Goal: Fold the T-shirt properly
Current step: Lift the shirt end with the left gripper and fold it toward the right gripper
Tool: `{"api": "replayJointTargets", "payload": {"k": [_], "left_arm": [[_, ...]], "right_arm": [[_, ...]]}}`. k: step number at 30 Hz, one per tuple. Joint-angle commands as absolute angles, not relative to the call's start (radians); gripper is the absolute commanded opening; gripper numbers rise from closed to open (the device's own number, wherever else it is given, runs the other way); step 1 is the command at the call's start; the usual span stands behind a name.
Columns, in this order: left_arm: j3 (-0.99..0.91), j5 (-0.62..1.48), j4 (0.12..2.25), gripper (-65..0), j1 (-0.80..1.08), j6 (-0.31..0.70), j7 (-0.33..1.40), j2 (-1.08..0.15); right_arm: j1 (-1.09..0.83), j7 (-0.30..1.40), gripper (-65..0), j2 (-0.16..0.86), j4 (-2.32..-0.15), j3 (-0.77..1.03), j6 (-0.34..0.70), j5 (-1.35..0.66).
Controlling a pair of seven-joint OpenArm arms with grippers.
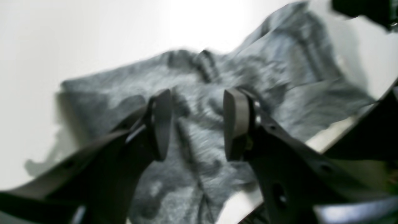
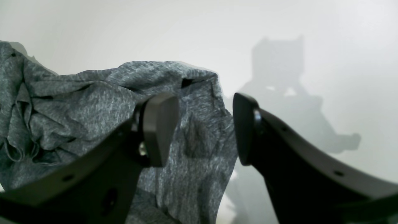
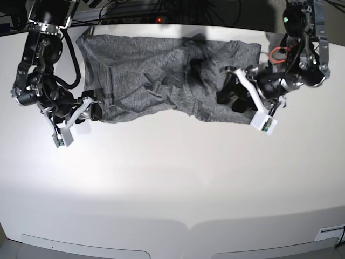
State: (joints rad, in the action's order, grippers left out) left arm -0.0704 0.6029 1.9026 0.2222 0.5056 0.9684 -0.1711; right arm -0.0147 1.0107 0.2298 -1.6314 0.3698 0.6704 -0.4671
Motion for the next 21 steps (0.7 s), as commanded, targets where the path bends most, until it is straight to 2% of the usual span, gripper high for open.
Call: {"api": "replayJointTargets", "payload": {"k": [1, 6, 11, 16, 18, 21], "left_arm": [[-0.07, 0.606, 1.911, -38.4, 0.231, 0.513, 0.917, -0.175], [-0.045, 0.602, 1.823, -38.4, 0.263, 0.513, 0.817, -0.175], [0.022, 0.602, 1.731, -38.4, 0.258, 0.513, 0.837, -0.175], [0.042, 0.603, 1.725, -38.4, 0.258, 0.513, 0.852, -0.175], [0.042, 0.627, 1.725, -38.8, 0.258, 0.523, 0.901, -0.175], [0.042, 0.789, 1.725, -40.1, 0.262, 0.626, 1.043, -0.175]], "right_arm": [[0.002, 0.994, -32.9, 0.241, -1.647, 0.373, 0.677, -0.483], [0.002, 0.995, -32.9, 0.241, -1.647, 0.373, 0.677, -0.483], [0.002, 0.995, -32.9, 0.241, -1.647, 0.373, 0.677, -0.483], [0.002, 0.995, -32.9, 0.241, -1.647, 0.373, 0.677, -0.483], [0.002, 0.994, -32.9, 0.241, -1.647, 0.373, 0.677, -0.483], [0.002, 0.992, -32.9, 0.241, -1.647, 0.373, 0.677, -0.483]]}}
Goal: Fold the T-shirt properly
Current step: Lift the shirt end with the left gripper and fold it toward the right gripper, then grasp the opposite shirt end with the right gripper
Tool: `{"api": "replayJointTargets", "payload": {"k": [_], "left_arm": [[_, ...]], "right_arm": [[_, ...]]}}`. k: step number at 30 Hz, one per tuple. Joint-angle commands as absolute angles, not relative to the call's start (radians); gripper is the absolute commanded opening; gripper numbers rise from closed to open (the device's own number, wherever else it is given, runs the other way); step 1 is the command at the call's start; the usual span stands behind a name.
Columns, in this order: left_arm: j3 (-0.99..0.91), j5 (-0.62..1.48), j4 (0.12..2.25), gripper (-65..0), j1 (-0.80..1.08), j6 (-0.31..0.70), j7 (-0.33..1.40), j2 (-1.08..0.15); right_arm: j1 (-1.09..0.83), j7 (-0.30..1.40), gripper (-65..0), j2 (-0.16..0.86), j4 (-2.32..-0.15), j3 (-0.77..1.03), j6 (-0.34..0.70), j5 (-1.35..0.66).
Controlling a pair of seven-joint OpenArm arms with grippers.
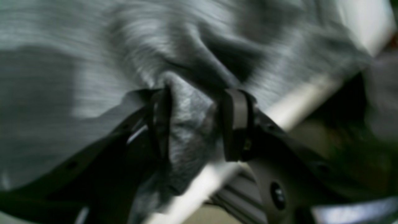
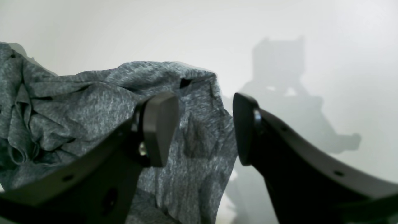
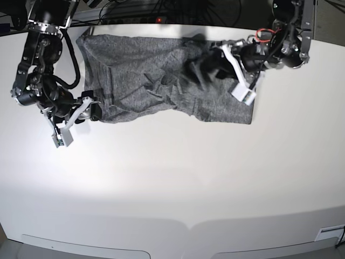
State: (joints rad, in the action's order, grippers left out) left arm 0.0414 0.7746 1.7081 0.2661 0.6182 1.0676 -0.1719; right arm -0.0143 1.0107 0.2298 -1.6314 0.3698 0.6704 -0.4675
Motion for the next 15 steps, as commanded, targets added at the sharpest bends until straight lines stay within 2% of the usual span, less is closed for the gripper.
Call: {"api": "replayJointTargets", "payload": {"k": [1, 3, 9, 15], "left_arm": [[0.042, 0.859, 1.725, -40.1, 0.266, 0.652, 1.083, -0.175], [0.042, 1.005, 1.725, -40.1, 0.272, 0.694, 1.151, -0.175], [0.042, 1.343, 1.726, -40.1, 0.279, 0.698, 1.396, -0.175], [0.038, 1.418, 1.726, -40.1, 0.258, 0.698, 1.359, -0.214]], "right_arm": [[0.002, 0.992, -32.9, 0.241, -1.647, 0.373, 0.677, -0.483], [0.002, 0.992, -32.9, 0.241, -1.647, 0.373, 0.677, -0.483], [0.002, 0.992, -32.9, 0.241, -1.647, 0.373, 0.677, -0.483], [0.002, 0.994, -32.9, 0.241, -1.647, 0.373, 0.676, -0.483]]}}
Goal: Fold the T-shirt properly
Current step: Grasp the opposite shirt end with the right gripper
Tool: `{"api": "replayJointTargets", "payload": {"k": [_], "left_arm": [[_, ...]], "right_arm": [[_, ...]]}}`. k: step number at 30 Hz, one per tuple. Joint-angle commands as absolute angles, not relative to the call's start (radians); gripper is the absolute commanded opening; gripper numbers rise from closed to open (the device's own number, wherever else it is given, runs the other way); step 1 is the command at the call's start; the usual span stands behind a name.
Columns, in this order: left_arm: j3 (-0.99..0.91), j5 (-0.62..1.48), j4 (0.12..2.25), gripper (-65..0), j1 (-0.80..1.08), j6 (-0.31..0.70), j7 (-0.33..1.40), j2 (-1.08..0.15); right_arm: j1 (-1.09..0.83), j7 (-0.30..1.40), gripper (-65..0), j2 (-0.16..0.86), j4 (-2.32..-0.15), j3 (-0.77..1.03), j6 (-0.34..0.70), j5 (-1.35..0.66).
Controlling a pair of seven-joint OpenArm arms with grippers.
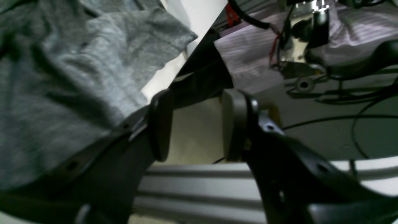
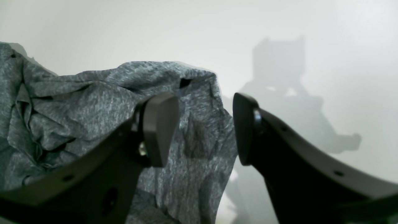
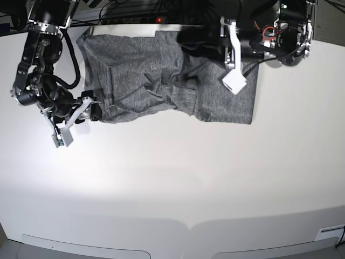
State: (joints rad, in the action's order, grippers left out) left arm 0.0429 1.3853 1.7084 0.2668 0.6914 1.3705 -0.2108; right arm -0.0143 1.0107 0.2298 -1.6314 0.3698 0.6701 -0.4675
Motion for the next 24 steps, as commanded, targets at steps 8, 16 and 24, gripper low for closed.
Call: {"api": "replayJointTargets", "payload": {"k": [8, 16, 24], "left_arm": [[-0.029, 1.069, 1.726, -40.1, 0.233, 0.698, 1.044, -0.312], [-0.088, 0.736, 1.726, -40.1, 0.235, 0.622, 0.791, -0.316], [-0.088, 0.654, 1.726, -40.1, 0.235, 0.594, 0.754, -0.316]], "right_arm": [[-0.004, 1.135, -32.9, 0.334, -1.647, 0.373, 0.676, -0.65], [-0.052, 1.322, -32.9, 0.501, -1.642, 0.373, 0.677, -0.939], [-0.15, 1.314, -32.9, 0.513, -1.613, 0.373, 0.677, -0.943]]}}
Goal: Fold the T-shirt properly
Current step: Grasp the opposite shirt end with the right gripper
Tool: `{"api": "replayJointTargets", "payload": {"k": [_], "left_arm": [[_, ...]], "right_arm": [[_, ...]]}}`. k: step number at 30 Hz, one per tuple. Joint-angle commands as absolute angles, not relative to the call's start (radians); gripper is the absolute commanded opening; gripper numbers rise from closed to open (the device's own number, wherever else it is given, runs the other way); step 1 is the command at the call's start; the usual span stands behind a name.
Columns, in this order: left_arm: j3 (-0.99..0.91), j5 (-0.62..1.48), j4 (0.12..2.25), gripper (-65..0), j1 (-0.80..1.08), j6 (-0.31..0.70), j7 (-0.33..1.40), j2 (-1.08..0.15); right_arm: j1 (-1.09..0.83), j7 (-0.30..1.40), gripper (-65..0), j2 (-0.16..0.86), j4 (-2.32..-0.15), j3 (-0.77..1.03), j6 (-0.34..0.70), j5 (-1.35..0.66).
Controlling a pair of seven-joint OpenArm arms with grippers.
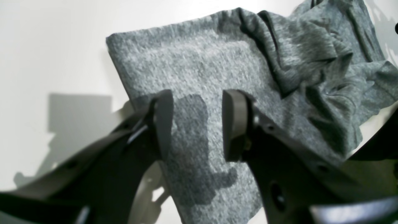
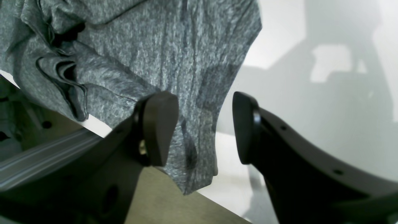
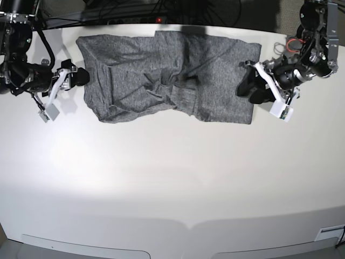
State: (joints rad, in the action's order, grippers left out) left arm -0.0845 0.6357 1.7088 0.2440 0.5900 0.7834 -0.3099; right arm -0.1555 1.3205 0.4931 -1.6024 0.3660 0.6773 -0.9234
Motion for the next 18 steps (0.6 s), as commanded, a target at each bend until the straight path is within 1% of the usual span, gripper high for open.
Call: {"api": "replayJointTargets", "payload": {"k": [1, 11, 15, 18], "left_arm": [[-0.088, 0.654, 1.726, -40.1, 0.235, 0.594, 0.754, -0.316], [-0.088, 0.654, 1.726, -40.1, 0.235, 0.594, 0.746, -0.316], [-0.088, 0.654, 1.726, -40.1, 0.235, 0.594, 0.746, -0.316], [-0.088, 0.654, 1.726, -40.1, 0.235, 0.594, 0.746, -0.316]], "right_arm": [[-0.15, 1.314, -32.9, 0.513, -1.591, 0.373, 0.677, -0.942], [-0.133, 1.264, -32.9, 0.512, -1.336, 0.373, 0.677, -0.939], [-0.133, 1.269, -32.9, 0.503, -1.306, 0.373, 0.677, -0.939], [-0.133, 1.295, -32.9, 0.475, -1.306, 0.373, 0.678, -0.947]]}}
